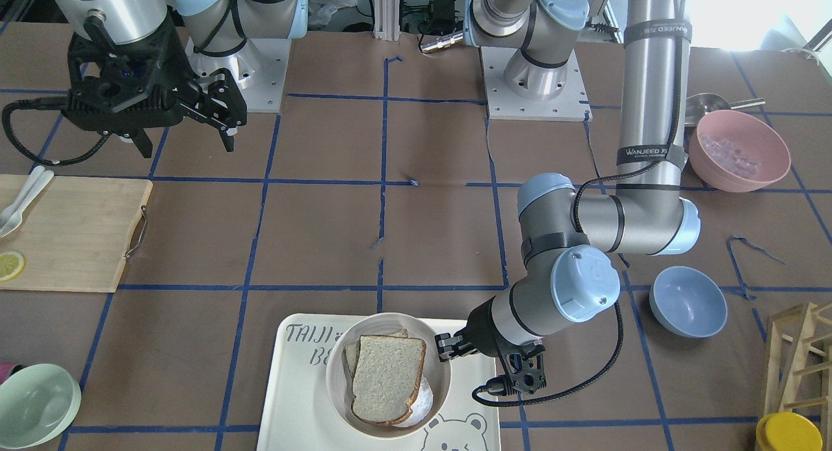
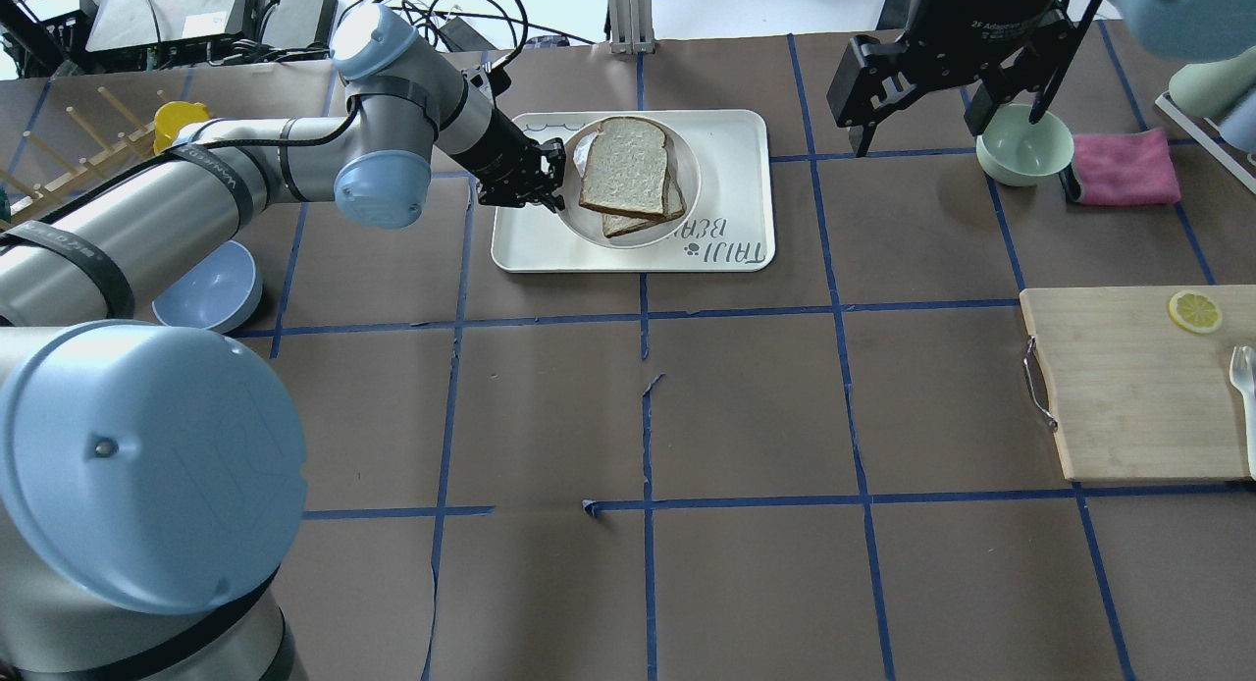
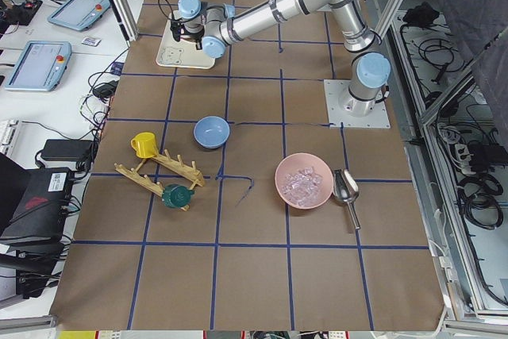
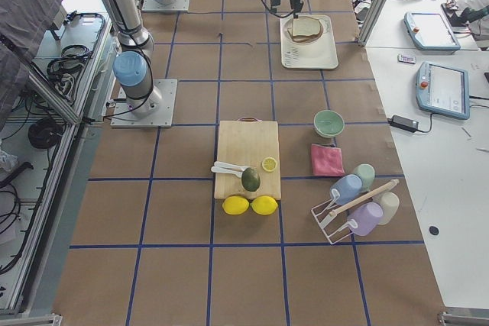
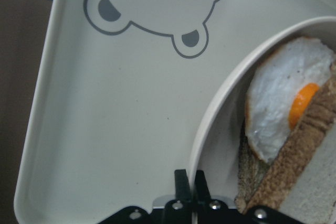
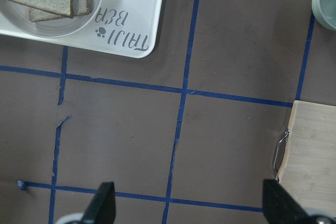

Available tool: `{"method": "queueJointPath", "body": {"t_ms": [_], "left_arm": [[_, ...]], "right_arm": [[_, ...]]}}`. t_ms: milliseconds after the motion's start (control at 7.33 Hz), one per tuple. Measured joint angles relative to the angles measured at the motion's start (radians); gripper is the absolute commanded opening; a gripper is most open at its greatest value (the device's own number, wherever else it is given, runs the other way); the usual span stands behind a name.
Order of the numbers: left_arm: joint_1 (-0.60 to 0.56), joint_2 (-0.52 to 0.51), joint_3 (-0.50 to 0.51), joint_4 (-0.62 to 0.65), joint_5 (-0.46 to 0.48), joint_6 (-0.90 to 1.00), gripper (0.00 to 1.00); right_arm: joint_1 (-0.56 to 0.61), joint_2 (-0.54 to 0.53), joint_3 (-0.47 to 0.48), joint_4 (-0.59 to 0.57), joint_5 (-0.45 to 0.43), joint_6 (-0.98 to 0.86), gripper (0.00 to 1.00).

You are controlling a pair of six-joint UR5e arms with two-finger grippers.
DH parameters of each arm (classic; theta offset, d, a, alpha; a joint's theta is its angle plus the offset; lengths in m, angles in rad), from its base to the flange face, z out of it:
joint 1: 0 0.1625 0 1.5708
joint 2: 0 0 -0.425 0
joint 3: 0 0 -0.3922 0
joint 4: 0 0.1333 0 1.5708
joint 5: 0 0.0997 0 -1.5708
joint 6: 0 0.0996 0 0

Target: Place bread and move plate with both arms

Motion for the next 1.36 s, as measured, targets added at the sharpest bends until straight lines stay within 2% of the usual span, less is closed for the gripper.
{"method": "queueJointPath", "body": {"t_ms": [136, 273, 409, 682, 955, 1364], "left_arm": [[0.001, -0.012, 0.004, 0.000, 0.000, -0.004, 0.00], [0.002, -0.017, 0.009, 0.000, 0.000, -0.010, 0.72], [0.003, -0.019, 0.013, 0.000, 0.000, -0.017, 1.00], [0.004, -0.013, 0.018, -0.002, 0.003, -0.023, 1.00], [0.003, 0.042, 0.019, -0.064, 0.025, -0.021, 1.00], [-0.008, 0.256, 0.018, -0.363, 0.087, -0.010, 1.00]], "right_arm": [[0.000, 0.000, 0.000, 0.000, 0.000, 0.000, 1.00], [0.000, 0.000, 0.000, 0.000, 0.000, 0.000, 1.00], [0.000, 0.000, 0.000, 0.000, 0.000, 0.000, 1.00], [0.000, 0.000, 0.000, 0.001, 0.000, 0.000, 1.00], [0.000, 0.000, 0.001, 0.001, -0.001, 0.000, 1.00], [0.002, -0.001, 0.002, 0.002, 0.000, 0.000, 1.00]]}}
